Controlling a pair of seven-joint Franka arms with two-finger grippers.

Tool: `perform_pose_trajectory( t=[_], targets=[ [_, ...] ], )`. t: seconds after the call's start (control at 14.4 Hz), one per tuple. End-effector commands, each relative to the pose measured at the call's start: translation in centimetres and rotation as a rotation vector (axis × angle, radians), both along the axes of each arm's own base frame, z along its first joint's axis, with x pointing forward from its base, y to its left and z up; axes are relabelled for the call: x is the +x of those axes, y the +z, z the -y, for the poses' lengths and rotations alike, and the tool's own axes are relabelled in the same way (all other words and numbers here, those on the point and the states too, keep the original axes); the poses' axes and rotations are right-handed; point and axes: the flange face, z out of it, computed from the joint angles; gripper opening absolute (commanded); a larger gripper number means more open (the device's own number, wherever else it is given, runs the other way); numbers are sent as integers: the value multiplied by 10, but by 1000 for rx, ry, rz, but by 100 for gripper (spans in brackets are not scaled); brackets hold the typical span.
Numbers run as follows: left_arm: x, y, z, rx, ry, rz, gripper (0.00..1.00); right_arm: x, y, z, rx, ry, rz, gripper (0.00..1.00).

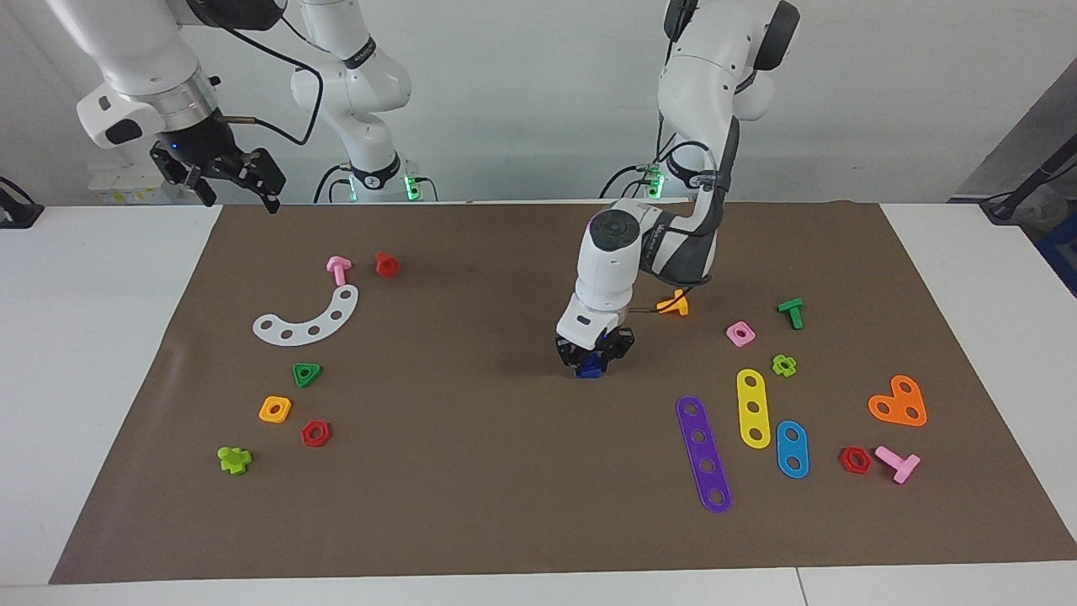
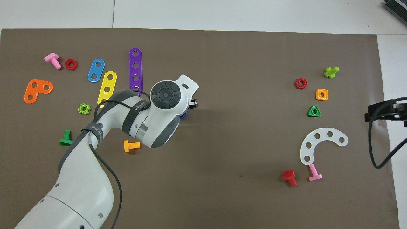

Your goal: Unscrew and place screws in storage area

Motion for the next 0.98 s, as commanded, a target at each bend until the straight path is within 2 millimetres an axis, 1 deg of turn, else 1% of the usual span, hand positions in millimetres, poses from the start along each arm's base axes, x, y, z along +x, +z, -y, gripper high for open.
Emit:
perform_pose_trajectory(
  t=[0.0, 0.07, 0.14, 0.28, 0.35, 0.42, 0.56, 0.7, 0.77, 0.84, 0.91],
  targets=[
    [10, 22, 2, -1, 24, -24, 40, -3, -1, 6, 21, -6, -12, 100],
    [17, 28, 2, -20, 45, -37, 40, -3, -1, 6, 21, -7, -12, 100],
    [24, 41, 1, -49, 69, -46, 40, -3, 0, 6, 18, -17, -9, 100],
    [39, 59, -21, -80, 119, -54, 40, -1, 1, 0, 18, -6, -5, 100],
    [44, 67, -40, -86, 129, -57, 40, -1, 3, -4, 15, 5, 0, 100],
    [44, 76, -57, -84, 105, -72, 40, 1, 3, -8, 15, 14, 7, 100],
    [43, 75, -99, -70, 34, -118, 40, 7, 3, -24, 13, 45, 33, 100],
    [37, 66, -143, -50, -38, -150, 40, 13, -3, -60, 15, 93, 30, 100],
    [35, 61, -162, -45, -71, -162, 40, 24, -15, -88, 16, 89, 49, 100],
    [33, 56, -179, -42, -103, -170, 40, 35, -30, -126, 23, 64, 65, 100],
    [31, 50, -193, -39, -120, -180, 40, 46, -53, -160, 10, 34, 48, 100]
  ],
)
